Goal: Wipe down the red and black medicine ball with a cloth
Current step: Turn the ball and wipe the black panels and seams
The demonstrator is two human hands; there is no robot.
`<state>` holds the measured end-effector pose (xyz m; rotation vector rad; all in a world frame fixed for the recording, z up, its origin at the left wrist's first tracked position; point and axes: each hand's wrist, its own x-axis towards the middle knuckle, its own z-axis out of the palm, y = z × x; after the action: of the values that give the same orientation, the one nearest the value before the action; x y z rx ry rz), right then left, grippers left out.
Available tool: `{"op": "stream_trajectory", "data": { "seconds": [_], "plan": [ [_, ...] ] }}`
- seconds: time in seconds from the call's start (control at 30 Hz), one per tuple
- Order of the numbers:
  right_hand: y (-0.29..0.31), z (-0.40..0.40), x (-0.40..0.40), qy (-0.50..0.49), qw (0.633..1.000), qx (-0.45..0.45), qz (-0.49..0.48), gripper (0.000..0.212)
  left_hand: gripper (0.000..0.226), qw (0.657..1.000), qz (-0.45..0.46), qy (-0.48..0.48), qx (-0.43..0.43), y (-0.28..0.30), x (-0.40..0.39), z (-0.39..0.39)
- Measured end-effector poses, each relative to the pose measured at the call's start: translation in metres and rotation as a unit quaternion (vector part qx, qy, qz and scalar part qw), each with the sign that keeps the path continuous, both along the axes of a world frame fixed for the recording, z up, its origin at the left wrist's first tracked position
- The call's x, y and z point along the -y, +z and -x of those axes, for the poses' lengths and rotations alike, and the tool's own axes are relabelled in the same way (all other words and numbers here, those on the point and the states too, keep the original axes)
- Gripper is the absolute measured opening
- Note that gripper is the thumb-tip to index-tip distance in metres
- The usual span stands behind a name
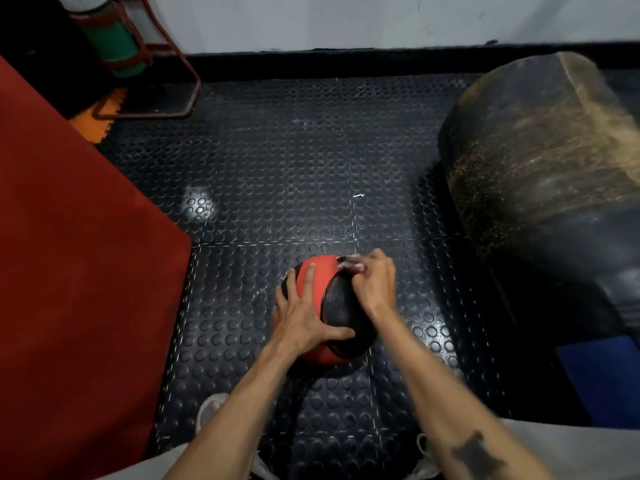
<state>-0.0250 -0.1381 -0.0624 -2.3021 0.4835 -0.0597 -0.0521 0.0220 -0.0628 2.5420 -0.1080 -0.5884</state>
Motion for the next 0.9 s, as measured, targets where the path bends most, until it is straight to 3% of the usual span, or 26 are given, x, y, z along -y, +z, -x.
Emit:
{"op": "stream_trajectory", "data": {
  "seconds": [0.07, 0.13, 0.23, 0.3, 0.43, 0.53, 0.6, 0.67, 0.8, 0.9],
  "plan": [
    [0.007, 0.023, -0.021, 0.096, 0.992, 0.078, 0.024, 0.046, 0.150, 1.000, 0.000, -0.010, -0.009, -0.001, 0.000, -0.006],
    [0.007, 0.022, -0.008, 0.124, 0.988, 0.092, 0.024, 0.045, 0.149, 1.000, -0.012, -0.026, -0.001, -0.001, 0.001, -0.001],
    [-0.004, -0.004, 0.034, -0.009, 0.998, -0.054, -0.014, 0.034, 0.148, 0.997, -0.024, -0.076, 0.009, -0.005, -0.007, 0.013],
    [-0.003, -0.007, 0.031, -0.019, 0.996, -0.089, -0.021, 0.026, 0.147, 0.988, -0.011, -0.150, 0.023, -0.006, -0.022, 0.015],
    [0.004, 0.023, -0.003, 0.130, 0.991, 0.027, -0.028, 0.040, 0.149, 0.964, -0.055, -0.259, 0.034, 0.001, -0.053, 0.002],
    [-0.007, 0.033, 0.010, 0.068, 0.995, 0.029, -0.062, 0.039, 0.145, 0.986, -0.071, -0.148, -0.031, 0.006, -0.076, -0.009],
    [-0.010, 0.027, 0.007, 0.007, 0.998, 0.005, -0.059, 0.037, 0.130, 0.990, 0.052, -0.055, -0.117, 0.012, -0.073, -0.011],
    [-0.007, 0.020, -0.009, -0.018, 0.999, -0.009, -0.036, 0.039, 0.129, 0.984, 0.092, -0.014, -0.152, 0.020, -0.048, -0.011],
    [-0.003, 0.034, -0.037, 0.017, 0.998, 0.053, -0.017, 0.044, 0.139, 0.995, -0.034, 0.009, -0.090, 0.017, -0.011, -0.015],
    [-0.003, 0.045, -0.045, 0.069, 0.993, 0.094, -0.030, 0.055, 0.140, 0.998, -0.011, -0.002, -0.061, 0.008, -0.027, -0.028]
  ]
}}
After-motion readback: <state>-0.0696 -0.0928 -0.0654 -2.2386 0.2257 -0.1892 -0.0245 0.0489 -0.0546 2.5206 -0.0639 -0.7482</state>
